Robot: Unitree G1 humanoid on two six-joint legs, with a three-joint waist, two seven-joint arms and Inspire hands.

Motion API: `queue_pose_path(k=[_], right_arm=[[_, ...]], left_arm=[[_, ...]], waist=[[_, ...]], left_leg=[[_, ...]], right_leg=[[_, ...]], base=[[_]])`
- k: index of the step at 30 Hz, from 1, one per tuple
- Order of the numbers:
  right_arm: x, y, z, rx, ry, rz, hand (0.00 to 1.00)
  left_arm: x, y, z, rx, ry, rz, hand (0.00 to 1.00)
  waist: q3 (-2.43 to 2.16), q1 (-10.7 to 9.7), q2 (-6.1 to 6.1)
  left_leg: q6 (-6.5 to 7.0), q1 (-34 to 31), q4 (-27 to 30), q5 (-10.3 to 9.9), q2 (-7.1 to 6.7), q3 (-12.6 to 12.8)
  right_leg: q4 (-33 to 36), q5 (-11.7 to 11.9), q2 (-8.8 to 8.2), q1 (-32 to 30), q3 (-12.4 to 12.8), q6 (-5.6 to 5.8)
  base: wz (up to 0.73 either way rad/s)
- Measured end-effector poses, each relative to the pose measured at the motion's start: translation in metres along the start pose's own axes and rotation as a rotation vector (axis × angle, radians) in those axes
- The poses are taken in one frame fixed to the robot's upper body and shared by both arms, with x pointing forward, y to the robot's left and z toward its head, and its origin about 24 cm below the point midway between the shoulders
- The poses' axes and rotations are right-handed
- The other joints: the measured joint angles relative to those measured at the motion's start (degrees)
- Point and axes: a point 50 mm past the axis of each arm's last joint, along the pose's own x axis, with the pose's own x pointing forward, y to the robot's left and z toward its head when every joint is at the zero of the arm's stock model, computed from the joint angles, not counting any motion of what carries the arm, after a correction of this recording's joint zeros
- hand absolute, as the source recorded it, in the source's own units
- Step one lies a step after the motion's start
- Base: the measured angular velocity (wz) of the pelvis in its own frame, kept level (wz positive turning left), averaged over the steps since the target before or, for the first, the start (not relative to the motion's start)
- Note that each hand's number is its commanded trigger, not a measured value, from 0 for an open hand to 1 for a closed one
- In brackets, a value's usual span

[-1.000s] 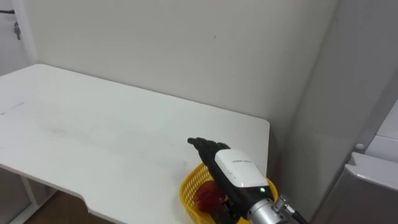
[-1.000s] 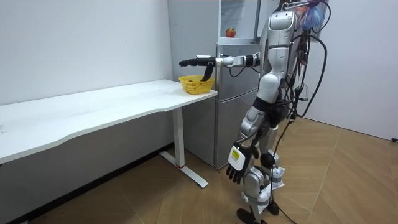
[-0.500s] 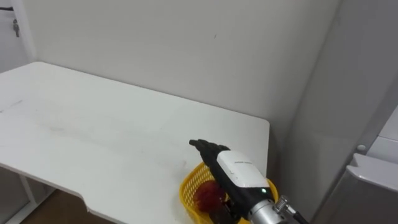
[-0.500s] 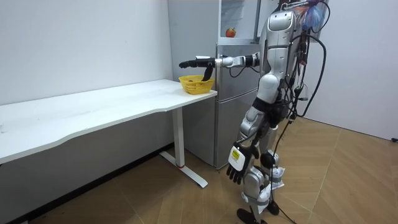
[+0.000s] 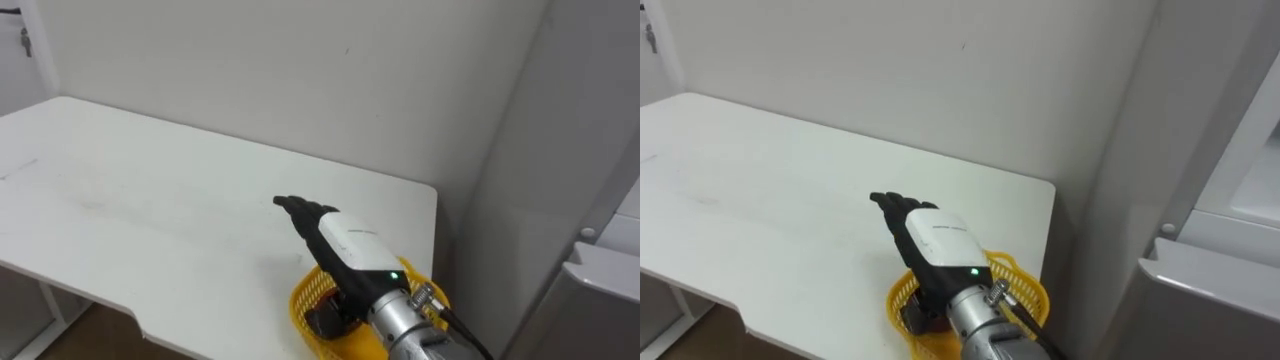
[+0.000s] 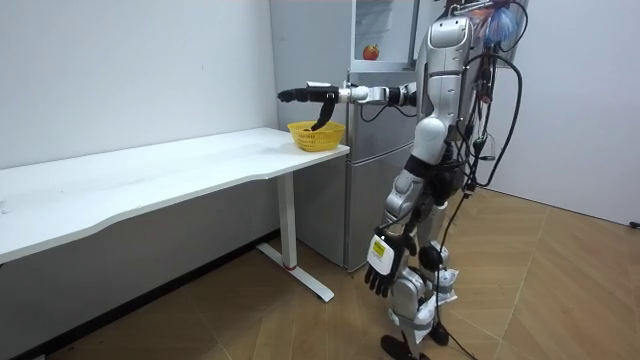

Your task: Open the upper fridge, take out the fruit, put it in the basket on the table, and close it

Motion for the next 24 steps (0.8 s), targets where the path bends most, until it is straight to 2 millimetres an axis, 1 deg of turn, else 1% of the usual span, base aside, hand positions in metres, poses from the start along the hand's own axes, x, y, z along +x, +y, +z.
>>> queue_pose_path(k=[1,2,3,4,7,8,9,10,11,12,13,14,15,18,21,24], right_arm=[[0.000,0.000,0.000,-0.002,0.000,-0.001,0.00],[0.000,-0.001,0.000,-0.007,0.000,-0.005,0.00],[0.000,-0.002,0.000,-0.005,-0.002,-0.012,0.00],[0.000,-0.003,0.000,-0.004,-0.002,-0.016,0.00],[0.001,-0.013,0.004,0.013,-0.024,-0.057,0.00],[0.000,-0.021,0.008,0.024,-0.045,-0.087,0.00],[-0.002,-0.029,0.014,0.034,-0.074,-0.122,0.00],[-0.004,-0.033,0.018,0.043,-0.091,-0.138,0.00],[-0.009,-0.043,0.026,0.062,-0.133,-0.180,0.00],[-0.014,-0.050,0.032,0.100,-0.176,-0.216,0.00],[-0.015,-0.053,0.034,0.123,-0.194,-0.233,0.00],[-0.019,-0.057,0.038,0.167,-0.219,-0.259,0.00],[-0.022,-0.060,0.040,0.190,-0.230,-0.279,0.00],[-0.029,-0.065,0.041,0.243,-0.244,-0.328,0.00],[-0.037,-0.072,0.039,0.270,-0.249,-0.394,0.00],[-0.046,-0.077,0.039,0.333,-0.264,-0.436,0.00]], left_arm=[[0.000,0.000,0.001,0.002,-0.001,0.001,0.00],[0.000,-0.001,0.002,0.003,-0.005,0.001,0.00],[0.000,-0.002,0.003,0.003,-0.010,0.000,0.00],[0.000,-0.003,0.003,0.004,-0.011,-0.001,0.00],[0.000,-0.006,-0.001,0.000,-0.003,-0.008,0.00],[0.000,-0.007,-0.003,-0.002,0.002,-0.008,0.00],[0.000,-0.009,-0.005,-0.008,0.006,-0.011,0.00],[0.000,-0.009,-0.006,-0.008,0.009,-0.013,0.00],[0.000,-0.010,-0.007,-0.009,0.010,-0.014,0.00],[0.000,-0.010,-0.007,-0.011,0.010,-0.013,0.00],[0.000,-0.010,-0.007,-0.010,0.010,-0.011,0.00],[0.000,-0.010,-0.007,-0.010,0.008,-0.002,0.00],[0.000,-0.010,-0.008,-0.007,0.005,0.007,0.00],[0.000,-0.011,-0.008,0.012,0.005,0.015,0.00],[0.000,-0.013,-0.010,0.012,0.009,0.008,0.00],[0.000,-0.015,-0.014,0.012,0.021,-0.001,0.00]], waist=[[-0.05,0.0,0.10],[-0.22,0.0,0.21],[-0.24,0.0,0.39],[-0.24,-0.3,0.52],[-0.45,-1.4,0.81],[-0.53,-1.9,0.97],[-0.72,-2.9,1.14],[-0.81,-3.3,1.26],[-0.91,-3.9,1.41],[-0.90,-4.6,1.61],[-0.87,-4.9,1.73],[-0.81,-5.6,1.94],[-0.86,-6.7,2.00],[-0.75,-8.2,2.21],[-0.86,-9.3,2.14],[-0.97,-9.4,2.37]], left_leg=[[0.00,0.0,0.0,0.0,0.00,0.0],[0.00,0.0,0.0,0.0,0.00,0.0],[0.00,0.0,0.0,0.0,0.01,0.0],[0.00,0.1,0.0,0.0,0.00,0.0],[0.02,0.2,0.0,0.0,0.01,0.1],[0.02,0.2,0.0,0.1,0.01,0.2],[0.03,0.3,0.1,0.1,0.01,0.4],[0.03,0.4,0.1,0.1,0.01,0.5],[0.04,0.5,0.1,0.1,0.02,0.9],[0.05,0.9,0.0,0.1,0.04,1.3],[0.05,1.1,0.0,0.1,0.08,1.6],[0.05,1.4,0.0,0.1,0.11,1.8],[0.05,1.9,-0.2,0.1,0.11,1.9],[0.08,2.3,-0.7,0.1,0.27,3.0],[0.08,2.6,-1.0,0.1,0.35,3.3],[0.08,3.2,-1.1,0.1,0.55,3.9]], right_leg=[[0.0,0.0,0.00,0.0,0.0,0.00],[0.0,0.0,0.00,0.0,0.1,0.00],[0.1,0.0,0.01,0.0,0.2,0.00],[0.0,0.0,0.02,0.0,0.2,0.00],[0.0,0.0,0.01,0.0,0.2,0.00],[0.0,0.0,0.00,0.0,0.3,0.00],[0.0,0.0,0.00,0.0,0.3,0.00],[0.0,0.0,0.00,0.0,0.3,0.00],[0.0,0.0,-0.01,0.1,0.4,0.00],[0.0,0.0,-0.02,0.3,0.7,0.00],[0.0,0.0,-0.02,0.5,1.0,0.00],[-0.1,0.0,-0.02,0.8,1.4,0.00],[0.0,0.0,-0.02,1.2,1.6,0.01],[0.1,0.1,0.17,1.1,2.8,0.06],[0.3,0.2,0.26,1.0,3.3,0.05],[1.0,0.2,0.35,1.0,3.8,0.02]], base=[[0.00],[0.00],[0.00],[0.00],[0.00],[0.00],[0.00],[-0.04],[-0.08],[-0.13],[-0.18],[-0.14],[-0.12],[-0.19],[-0.08],[-0.09]])
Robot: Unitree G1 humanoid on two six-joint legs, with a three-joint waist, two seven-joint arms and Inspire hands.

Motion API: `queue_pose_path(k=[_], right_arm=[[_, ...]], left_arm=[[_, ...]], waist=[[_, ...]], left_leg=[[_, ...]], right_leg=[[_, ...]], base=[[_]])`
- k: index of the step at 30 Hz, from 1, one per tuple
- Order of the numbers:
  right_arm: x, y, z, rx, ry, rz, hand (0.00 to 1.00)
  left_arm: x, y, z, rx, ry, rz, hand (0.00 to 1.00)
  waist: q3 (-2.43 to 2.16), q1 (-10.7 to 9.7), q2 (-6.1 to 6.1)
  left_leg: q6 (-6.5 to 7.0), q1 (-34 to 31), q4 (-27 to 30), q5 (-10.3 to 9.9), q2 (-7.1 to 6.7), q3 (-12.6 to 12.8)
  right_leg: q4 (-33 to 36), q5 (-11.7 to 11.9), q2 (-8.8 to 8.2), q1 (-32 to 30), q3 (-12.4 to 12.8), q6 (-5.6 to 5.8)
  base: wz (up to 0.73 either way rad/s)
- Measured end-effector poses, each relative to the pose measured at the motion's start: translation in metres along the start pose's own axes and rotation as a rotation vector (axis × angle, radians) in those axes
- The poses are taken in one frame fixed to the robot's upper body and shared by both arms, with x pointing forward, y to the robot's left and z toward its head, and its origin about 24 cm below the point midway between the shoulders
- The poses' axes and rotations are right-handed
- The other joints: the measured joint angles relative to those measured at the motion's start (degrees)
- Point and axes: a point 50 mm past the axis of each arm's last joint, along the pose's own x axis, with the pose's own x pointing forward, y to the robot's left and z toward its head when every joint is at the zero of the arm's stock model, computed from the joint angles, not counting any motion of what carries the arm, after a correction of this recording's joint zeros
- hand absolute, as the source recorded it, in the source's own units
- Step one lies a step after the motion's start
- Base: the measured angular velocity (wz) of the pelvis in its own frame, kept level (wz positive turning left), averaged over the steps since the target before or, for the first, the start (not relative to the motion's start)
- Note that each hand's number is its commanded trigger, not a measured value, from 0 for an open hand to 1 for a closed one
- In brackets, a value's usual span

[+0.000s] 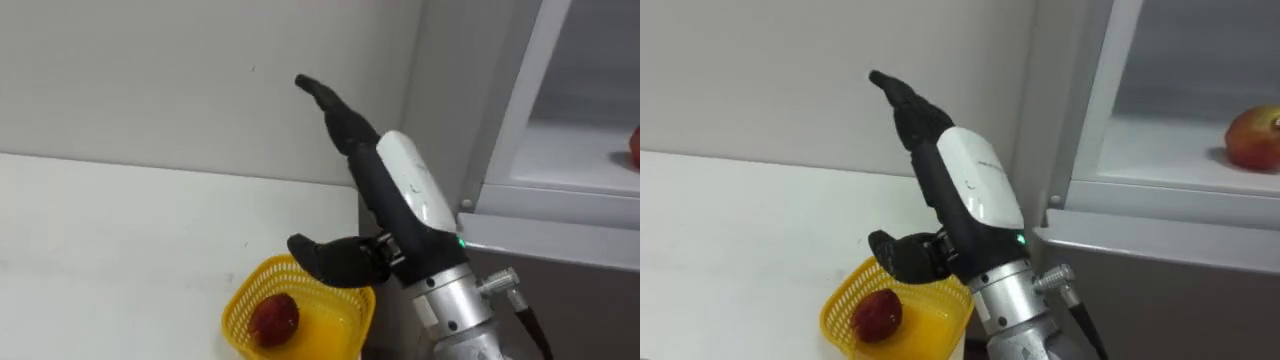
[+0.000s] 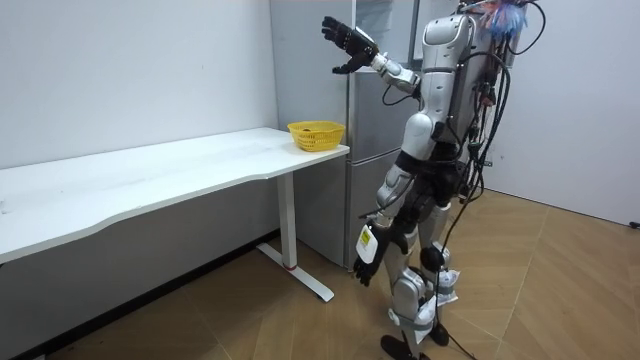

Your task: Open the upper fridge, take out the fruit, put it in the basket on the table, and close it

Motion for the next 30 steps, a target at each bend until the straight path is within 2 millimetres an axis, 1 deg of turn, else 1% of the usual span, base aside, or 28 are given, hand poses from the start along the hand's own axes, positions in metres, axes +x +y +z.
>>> queue_pose_path(k=[2,5,7,10,12,13,15,16,18,22,24,25,28,30], right_arm=[[-0.003,-0.004,0.003,0.015,-0.011,-0.023,0.00],[-0.005,-0.011,0.006,0.019,-0.038,-0.087,0.00],[-0.007,-0.018,0.005,0.009,-0.045,-0.132,0.00],[-0.010,-0.033,0.001,-0.028,-0.037,-0.236,0.00],[-0.013,-0.047,0.000,-0.044,-0.040,-0.338,0.00],[-0.014,-0.051,0.001,-0.049,-0.044,-0.364,0.00],[-0.017,-0.070,0.000,-0.075,-0.064,-0.471,0.00],[-0.018,-0.075,0.000,-0.086,-0.067,-0.499,0.00],[-0.022,-0.092,-0.003,-0.125,-0.068,-0.603,0.00],[-0.028,-0.112,-0.008,-0.139,-0.050,-0.696,0.00],[-0.034,-0.126,-0.011,-0.171,-0.036,-0.731,0.00],[-0.035,-0.129,-0.012,-0.179,-0.035,-0.738,0.00],[-0.040,-0.143,-0.015,-0.200,-0.025,-0.779,0.00],[-0.044,-0.154,-0.027,-0.192,0.028,-0.813,0.00]], left_arm=[[0.000,-0.003,-0.004,-0.001,0.012,-0.008,0.00],[-0.001,-0.006,-0.010,-0.005,0.029,-0.013,0.00],[-0.001,-0.007,-0.012,-0.006,0.033,-0.015,0.00],[-0.001,-0.010,-0.012,-0.009,0.027,-0.021,0.00],[-0.001,-0.013,-0.015,-0.011,0.031,-0.031,0.00],[-0.001,-0.014,-0.016,-0.012,0.034,-0.033,0.00],[-0.002,-0.016,-0.020,-0.036,0.040,-0.036,0.00],[-0.002,-0.016,-0.021,-0.042,0.039,-0.035,0.00],[-0.002,-0.016,-0.023,-0.067,0.036,-0.032,0.00],[-0.003,-0.016,-0.029,-0.109,0.047,-0.026,0.00],[-0.003,-0.015,-0.031,-0.128,0.052,-0.020,0.00],[-0.003,-0.014,-0.031,-0.128,0.053,-0.020,0.00],[-0.004,-0.016,-0.035,-0.133,0.062,-0.022,0.00],[-0.005,-0.015,-0.039,-0.153,0.070,-0.014,0.00]], waist=[[-0.31,-0.2,0.21],[-0.47,-1.2,0.55],[-0.48,-1.6,0.58],[-0.48,-2.6,0.62],[-0.48,-3.3,0.68],[-0.57,-3.4,0.53],[-0.54,-4.6,0.56],[-0.58,-4.8,0.44],[-0.58,-5.5,0.13],[-0.50,-6.4,-0.44],[-0.15,-7.2,-1.00],[-0.09,-7.3,-1.13],[-0.19,-7.8,-1.51],[-0.42,-7.7,-2.23]], left_leg=[[0.00,0.1,0.0,0.0,0.00,0.3],[0.00,0.1,0.0,0.0,-0.03,0.3],[0.00,0.2,0.0,0.0,-0.03,0.3],[0.00,0.2,0.0,0.0,-0.01,0.4],[0.00,0.4,-0.1,0.0,0.03,0.6],[0.00,0.6,-0.3,0.0,0.04,0.8],[0.00,0.9,-0.5,0.0,0.04,0.9],[0.00,0.9,-0.5,0.0,0.04,0.9],[0.00,0.9,-0.7,0.0,0.04,0.9],[0.00,0.9,-0.8,0.0,0.04,1.0],[0.00,0.9,-0.8,0.0,0.04,0.9],[0.00,0.8,-0.8,0.0,0.04,0.9],[0.01,0.6,-0.9,0.0,0.03,0.8],[0.01,0.6,-0.8,0.0,0.04,0.7]], right_leg=[[0.0,0.0,0.02,0.0,0.3,0.00],[0.0,0.0,0.00,0.1,0.3,0.01],[0.0,0.0,0.00,0.1,0.3,0.01],[0.0,0.0,0.01,0.1,0.5,0.00],[0.1,0.0,0.05,0.1,0.7,0.00],[0.1,0.0,0.07,0.1,0.8,0.00],[0.1,0.0,0.08,0.3,0.8,0.01],[0.1,0.0,0.08,0.3,0.8,0.01],[0.0,0.0,0.09,0.3,0.8,0.02],[-0.1,0.0,0.12,0.3,0.8,0.02],[-0.1,0.0,0.12,0.2,0.8,0.03],[-0.1,0.0,0.13,0.2,0.8,0.03],[-0.1,0.0,0.08,0.0,0.5,0.07],[0.0,0.0,0.05,-0.1,0.3,0.08]], base=[[-0.08],[-0.01],[0.00],[0.00],[-0.06],[-0.10],[-0.02],[0.00],[0.00],[0.00],[0.00],[0.00],[0.00],[0.00]])
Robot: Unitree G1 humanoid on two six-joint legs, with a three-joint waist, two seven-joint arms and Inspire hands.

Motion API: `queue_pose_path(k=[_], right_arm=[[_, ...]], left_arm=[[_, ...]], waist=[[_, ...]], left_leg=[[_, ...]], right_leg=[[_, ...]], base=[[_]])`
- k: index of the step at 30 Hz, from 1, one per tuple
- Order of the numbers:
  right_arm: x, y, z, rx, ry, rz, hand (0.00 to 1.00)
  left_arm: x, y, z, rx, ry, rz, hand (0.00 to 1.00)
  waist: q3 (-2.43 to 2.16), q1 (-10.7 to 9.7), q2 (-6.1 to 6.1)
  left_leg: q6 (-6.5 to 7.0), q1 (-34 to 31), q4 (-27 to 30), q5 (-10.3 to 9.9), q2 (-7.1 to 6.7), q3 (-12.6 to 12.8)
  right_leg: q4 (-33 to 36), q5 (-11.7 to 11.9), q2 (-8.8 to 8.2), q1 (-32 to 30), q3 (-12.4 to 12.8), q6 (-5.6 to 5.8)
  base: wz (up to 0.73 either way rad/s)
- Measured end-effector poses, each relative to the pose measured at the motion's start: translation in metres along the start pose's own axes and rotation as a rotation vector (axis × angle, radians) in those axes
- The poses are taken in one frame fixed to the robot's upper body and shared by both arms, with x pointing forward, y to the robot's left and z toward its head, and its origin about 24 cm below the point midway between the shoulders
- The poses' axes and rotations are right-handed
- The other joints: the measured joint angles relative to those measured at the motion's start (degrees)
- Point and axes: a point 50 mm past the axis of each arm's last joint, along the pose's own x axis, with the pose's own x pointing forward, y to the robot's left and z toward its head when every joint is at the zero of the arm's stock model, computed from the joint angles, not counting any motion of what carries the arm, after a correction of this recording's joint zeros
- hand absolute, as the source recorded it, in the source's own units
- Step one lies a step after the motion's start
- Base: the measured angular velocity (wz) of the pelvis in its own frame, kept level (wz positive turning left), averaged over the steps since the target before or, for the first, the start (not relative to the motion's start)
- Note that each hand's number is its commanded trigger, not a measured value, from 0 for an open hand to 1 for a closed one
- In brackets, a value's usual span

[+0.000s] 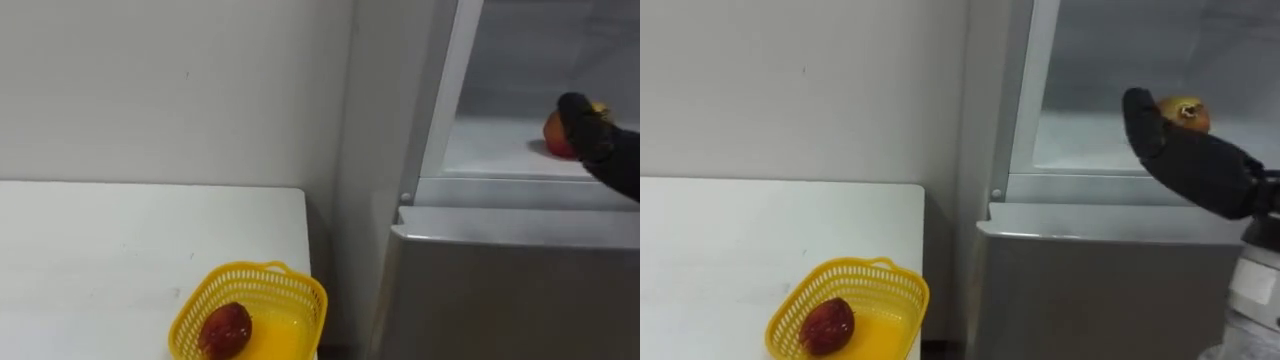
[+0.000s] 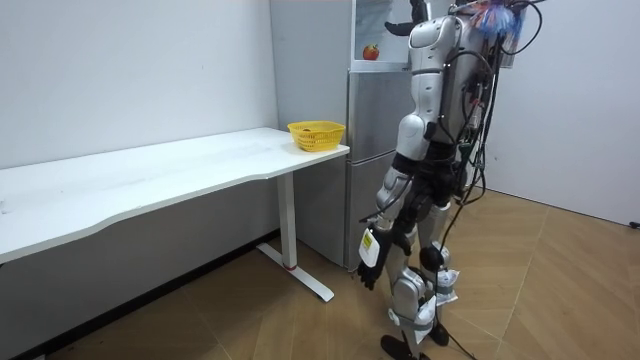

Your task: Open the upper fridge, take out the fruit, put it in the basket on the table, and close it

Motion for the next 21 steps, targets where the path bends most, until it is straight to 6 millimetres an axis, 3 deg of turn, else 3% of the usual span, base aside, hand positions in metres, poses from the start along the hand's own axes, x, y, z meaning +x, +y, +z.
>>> queue_pose_path(k=[2,6,15,21], right_arm=[[0.001,-0.003,-0.013,-0.012,0.058,-0.011,0.00],[0.000,-0.003,-0.035,-0.029,0.166,-0.031,0.00],[0.011,-0.001,-0.063,-0.049,0.298,-0.020,0.00],[0.031,0.008,-0.060,-0.060,0.281,0.061,0.00]], left_arm=[[0.000,0.001,-0.002,-0.002,0.005,0.002,0.00],[-0.001,0.004,-0.002,0.000,0.002,0.011,0.00],[-0.002,0.012,-0.004,-0.002,0.004,0.028,0.00],[-0.003,0.016,-0.003,-0.018,0.000,0.011,0.00]], waist=[[-0.15,0.1,-0.48],[0.21,-0.1,-1.22],[0.27,0.4,-1.29],[0.16,0.8,-1.52]], left_leg=[[-0.01,0.1,0.1,0.0,0.03,0.0],[-0.01,0.0,0.3,0.0,-0.01,0.0],[-0.01,-0.8,1.3,0.0,-0.07,-1.1],[-0.09,-1.9,2.0,0.0,-0.05,-1.5]], right_leg=[[0.0,0.0,0.01,0.1,0.0,0.00],[0.1,0.0,-0.02,0.2,0.0,0.00],[0.1,0.0,-0.15,0.0,-1.2,-0.01],[0.1,0.0,-0.22,-0.8,-2.3,-0.03]], base=[[0.00],[0.00],[0.05],[0.05]])
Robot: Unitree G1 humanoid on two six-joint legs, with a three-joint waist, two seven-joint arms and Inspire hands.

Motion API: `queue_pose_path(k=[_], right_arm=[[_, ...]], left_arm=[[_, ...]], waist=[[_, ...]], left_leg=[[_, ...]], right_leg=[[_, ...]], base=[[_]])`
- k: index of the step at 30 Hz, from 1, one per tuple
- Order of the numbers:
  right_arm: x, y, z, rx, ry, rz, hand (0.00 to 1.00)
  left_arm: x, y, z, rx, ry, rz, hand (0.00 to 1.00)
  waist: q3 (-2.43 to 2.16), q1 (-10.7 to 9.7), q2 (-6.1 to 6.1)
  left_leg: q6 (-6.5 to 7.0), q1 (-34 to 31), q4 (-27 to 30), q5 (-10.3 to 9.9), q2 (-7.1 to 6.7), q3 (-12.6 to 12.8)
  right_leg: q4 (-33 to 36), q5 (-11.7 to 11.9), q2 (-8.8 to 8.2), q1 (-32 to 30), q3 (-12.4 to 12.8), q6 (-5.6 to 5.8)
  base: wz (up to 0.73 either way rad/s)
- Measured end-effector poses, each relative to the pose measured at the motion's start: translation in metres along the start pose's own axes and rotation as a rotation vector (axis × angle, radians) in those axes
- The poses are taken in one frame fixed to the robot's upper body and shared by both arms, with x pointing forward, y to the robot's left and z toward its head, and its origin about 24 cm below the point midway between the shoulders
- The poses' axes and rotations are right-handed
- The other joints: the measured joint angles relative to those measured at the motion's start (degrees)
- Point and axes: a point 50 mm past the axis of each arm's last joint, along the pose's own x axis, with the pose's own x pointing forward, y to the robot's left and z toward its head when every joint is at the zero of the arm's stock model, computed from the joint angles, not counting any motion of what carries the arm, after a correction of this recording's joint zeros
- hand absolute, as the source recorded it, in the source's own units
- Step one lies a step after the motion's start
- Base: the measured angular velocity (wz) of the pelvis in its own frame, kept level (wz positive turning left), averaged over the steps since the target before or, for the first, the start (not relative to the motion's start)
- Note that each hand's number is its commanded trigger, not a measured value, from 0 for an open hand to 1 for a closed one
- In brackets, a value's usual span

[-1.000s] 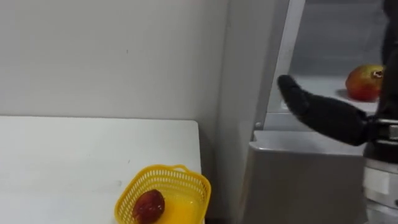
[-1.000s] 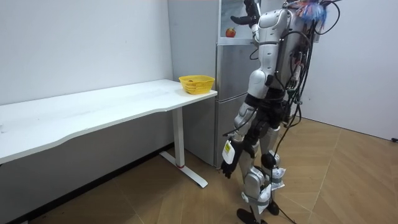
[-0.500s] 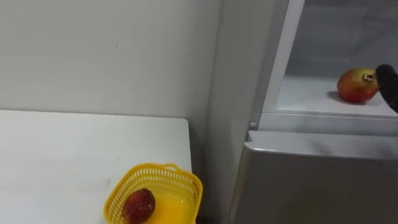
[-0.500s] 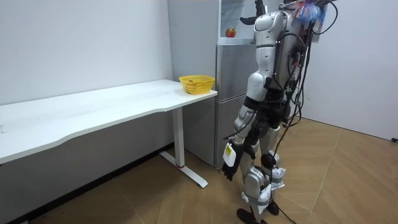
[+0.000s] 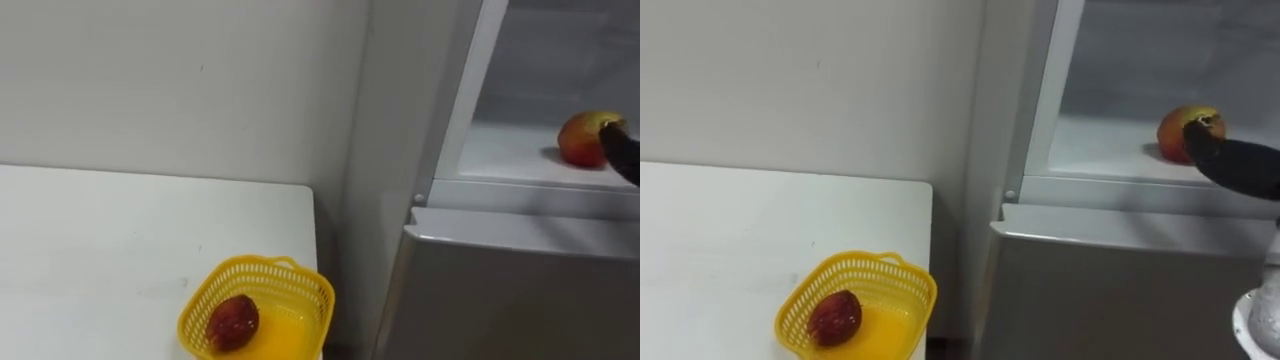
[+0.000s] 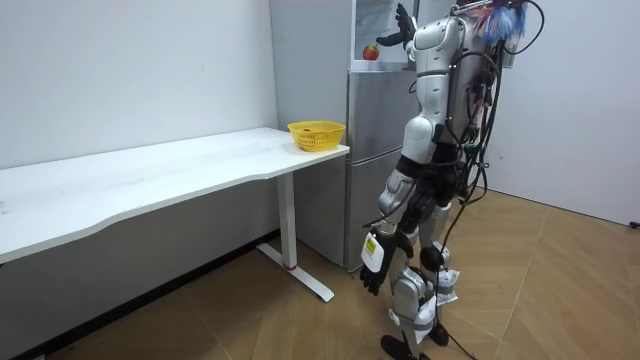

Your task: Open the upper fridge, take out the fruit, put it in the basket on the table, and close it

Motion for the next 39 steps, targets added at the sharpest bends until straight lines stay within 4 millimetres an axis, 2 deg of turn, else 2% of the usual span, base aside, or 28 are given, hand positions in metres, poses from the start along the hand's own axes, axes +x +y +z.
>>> queue_pose_path(k=[4,6,8,18,29,39], right_arm=[[0.018,0.006,-0.002,0.050,0.057,0.036,0.00],[0.026,0.006,-0.011,0.023,0.107,0.061,0.00],[0.029,0.009,-0.013,0.023,0.133,0.077,0.00],[0.043,0.014,-0.038,-0.066,0.256,0.129,0.00],[0.054,0.000,-0.033,-0.111,0.225,0.135,0.00],[0.056,-0.003,-0.032,-0.121,0.219,0.139,0.00]], left_arm=[[0.000,0.003,-0.002,-0.018,0.007,0.003,0.00],[-0.001,0.005,-0.004,-0.019,0.018,0.010,0.00],[-0.001,0.005,-0.007,-0.020,0.029,0.011,0.00],[-0.003,0.013,-0.011,-0.044,0.036,0.039,0.00],[-0.005,0.024,-0.007,-0.082,0.010,0.086,0.00],[-0.007,0.029,-0.006,-0.076,-0.005,0.112,0.00]], waist=[[-0.31,0.4,-0.60],[-0.52,0.8,-1.24],[-0.63,0.8,-1.51],[-0.49,1.1,-1.87],[-0.56,1.0,-2.00],[-0.52,0.8,-2.86]], left_leg=[[0.01,0.1,-0.1,0.0,0.00,0.0],[0.01,0.0,-0.1,0.0,-0.01,-0.3],[0.01,-0.2,-0.2,0.0,-0.04,-0.6],[-0.02,-0.9,0.1,0.0,-0.24,-1.9],[0.00,-1.1,0.0,0.1,-0.26,-1.9],[0.02,-1.2,0.1,0.1,-0.28,-1.9]], right_leg=[[0.0,0.0,-0.01,0.1,-0.1,0.00],[-0.1,0.0,-0.01,0.2,-0.2,0.00],[-0.2,0.0,0.01,0.2,-0.3,0.00],[-0.2,0.0,-0.17,-0.2,-1.6,0.01],[-0.2,0.0,-0.19,-0.2,-1.6,0.02],[-0.1,0.0,-0.26,-0.1,-1.7,0.01]], base=[[0.00],[0.05],[0.06],[0.06],[0.00],[0.00]])
